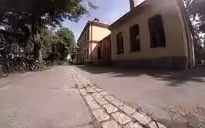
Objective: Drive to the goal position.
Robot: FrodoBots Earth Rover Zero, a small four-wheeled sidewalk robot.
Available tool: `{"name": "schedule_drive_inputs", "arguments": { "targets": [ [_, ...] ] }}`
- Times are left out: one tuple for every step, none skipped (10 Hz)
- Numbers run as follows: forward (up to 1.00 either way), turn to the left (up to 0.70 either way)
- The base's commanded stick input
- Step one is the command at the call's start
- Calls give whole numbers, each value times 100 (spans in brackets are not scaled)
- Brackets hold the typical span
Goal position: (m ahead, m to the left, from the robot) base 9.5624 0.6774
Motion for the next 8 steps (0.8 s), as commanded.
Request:
{"name": "schedule_drive_inputs", "arguments": {
  "targets": [
    [70, -32],
    [70, -34],
    [70, -35],
    [70, -35],
    [70, -15],
    [70, 0],
    [70, 0],
    [70, 0]
  ]
}}
